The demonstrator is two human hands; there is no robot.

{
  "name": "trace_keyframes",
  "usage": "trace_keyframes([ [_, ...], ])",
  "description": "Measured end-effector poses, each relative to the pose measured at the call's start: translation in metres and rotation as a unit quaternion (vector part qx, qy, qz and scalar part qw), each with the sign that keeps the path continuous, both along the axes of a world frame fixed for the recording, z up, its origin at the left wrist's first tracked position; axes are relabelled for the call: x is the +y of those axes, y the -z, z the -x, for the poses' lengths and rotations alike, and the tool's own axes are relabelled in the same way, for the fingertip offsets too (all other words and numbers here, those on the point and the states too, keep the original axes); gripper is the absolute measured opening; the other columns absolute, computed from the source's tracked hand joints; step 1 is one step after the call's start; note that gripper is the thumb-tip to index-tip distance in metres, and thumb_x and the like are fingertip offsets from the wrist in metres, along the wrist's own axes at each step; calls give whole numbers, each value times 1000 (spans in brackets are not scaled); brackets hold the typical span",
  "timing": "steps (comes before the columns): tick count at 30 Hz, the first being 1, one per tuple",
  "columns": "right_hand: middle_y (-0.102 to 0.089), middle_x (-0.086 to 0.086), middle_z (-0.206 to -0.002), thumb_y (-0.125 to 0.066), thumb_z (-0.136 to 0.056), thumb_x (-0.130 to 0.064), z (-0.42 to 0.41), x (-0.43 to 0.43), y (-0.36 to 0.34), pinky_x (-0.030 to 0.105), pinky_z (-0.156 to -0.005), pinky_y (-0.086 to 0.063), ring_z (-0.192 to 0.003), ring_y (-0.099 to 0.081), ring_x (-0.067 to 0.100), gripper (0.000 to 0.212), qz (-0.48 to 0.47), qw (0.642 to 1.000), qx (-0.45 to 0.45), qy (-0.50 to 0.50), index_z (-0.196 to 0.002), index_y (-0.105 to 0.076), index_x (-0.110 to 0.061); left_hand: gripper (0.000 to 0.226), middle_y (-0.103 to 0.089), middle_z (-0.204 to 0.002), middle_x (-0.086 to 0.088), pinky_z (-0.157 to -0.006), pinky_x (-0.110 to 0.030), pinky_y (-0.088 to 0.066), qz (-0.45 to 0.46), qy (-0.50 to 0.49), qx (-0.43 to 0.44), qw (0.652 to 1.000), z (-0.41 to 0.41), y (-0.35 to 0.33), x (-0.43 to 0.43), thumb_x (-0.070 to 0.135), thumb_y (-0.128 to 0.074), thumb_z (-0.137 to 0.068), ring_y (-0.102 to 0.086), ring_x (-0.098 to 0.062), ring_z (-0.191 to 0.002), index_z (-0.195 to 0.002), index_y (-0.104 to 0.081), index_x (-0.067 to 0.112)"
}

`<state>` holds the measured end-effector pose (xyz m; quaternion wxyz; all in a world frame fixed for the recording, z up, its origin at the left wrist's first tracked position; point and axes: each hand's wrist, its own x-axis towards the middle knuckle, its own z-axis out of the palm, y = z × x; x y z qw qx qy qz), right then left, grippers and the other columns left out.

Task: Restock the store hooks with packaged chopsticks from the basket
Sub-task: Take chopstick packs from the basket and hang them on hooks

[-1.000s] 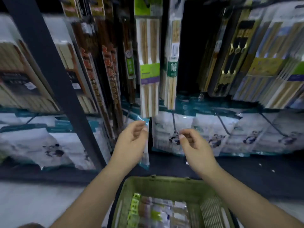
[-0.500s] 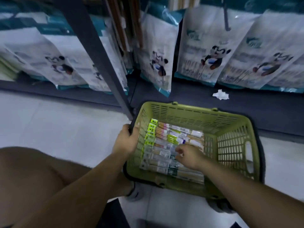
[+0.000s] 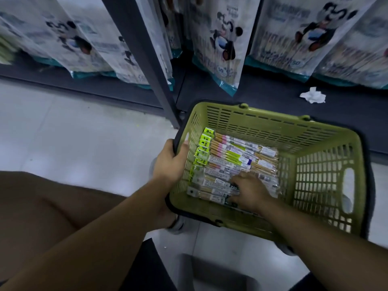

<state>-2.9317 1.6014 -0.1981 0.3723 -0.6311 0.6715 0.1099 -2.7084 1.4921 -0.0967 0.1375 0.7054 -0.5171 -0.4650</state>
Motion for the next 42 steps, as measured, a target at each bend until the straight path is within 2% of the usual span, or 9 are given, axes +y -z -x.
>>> trace_keyframes([
  [11,-64,7,-134,-63,-100,-31,10,1,-7,33,-93,-48,-117,-59,26,38,9,992,-84,95,-135,-63,-17,24,-64,-80,6,-71,-37,-50,-13,5,23,1000,-2,4,-3,54,-52,-96,-64,-21,-77,-98,-54,30],
  [14,-66,4,-85,-64,-99,-28,16,-7,-27,28,-59,-37,-78,-58,22,7,38,978,-130,159,-94,-69,-26,43,-64,-109,-1,-94,-47,-53,6,31,-14,999,-4,-1,-3,52,-59,-94,-64,-28,-103,-128,-49,28],
  [17,-56,-1,-65,-64,-99,-29,13,-26,-61,28,-51,-32,-57,-51,14,16,91,945,-181,258,-87,-68,-19,53,-50,-129,-10,-104,-42,-43,211,54,-92,972,2,-10,0,30,-67,-93,-51,-27,-119,-137,-47,7],
  [22,-74,-4,-81,-66,-98,-28,-21,-57,-127,23,-51,-45,-66,-66,5,12,147,896,-296,297,-97,-75,-20,27,-67,-111,10,-80,-10,-48,61,67,115,989,33,-27,5,40,-60,-101,-65,4,-100,-119,-65,22],
  [27,-48,-10,-52,-73,-92,-25,-50,-58,-134,20,-48,-28,-48,-43,3,35,156,913,-308,216,-63,-54,-23,31,-74,-111,-11,-91,-43,-58,-92,-83,355,927,44,-35,10,24,-58,-104,-71,-30,-106,-128,-64,6],
  [30,-68,-16,-66,-75,-91,-32,-43,-57,-121,19,-60,-45,-63,-62,0,16,119,909,-333,220,-76,-71,-28,19,-75,-101,-13,-89,-53,-60,-62,-114,331,935,32,-41,-3,24,-52,-107,-73,-31,-96,-109,-64,10],
  [34,-73,-5,-98,-68,-97,-30,-10,-49,-75,24,-76,-50,-95,-68,18,9,52,953,-215,206,-100,-73,-23,20,-71,-72,-7,-56,-37,-61,-9,-113,285,952,10,-45,-24,27,-51,-108,-67,-22,-54,-112,-55,9],
  [38,-56,12,-138,-61,-99,-39,14,-33,-32,39,-99,-48,-126,-51,31,50,-10,993,-20,114,-142,-53,-16,25,-64,-65,-6,-42,-29,-46,-15,-103,238,966,1,-35,-22,30,-56,-105,-49,-17,-41,-100,-55,6],
  [42,-49,11,-141,-65,-94,-42,8,-30,-14,38,-100,-43,-133,-42,32,57,3,996,30,86,-145,-49,-22,25,-63,-61,-3,-40,-27,-46,-19,-117,248,961,-1,-27,-20,31,-58,-104,-49,-17,-40,-98,-56,7],
])
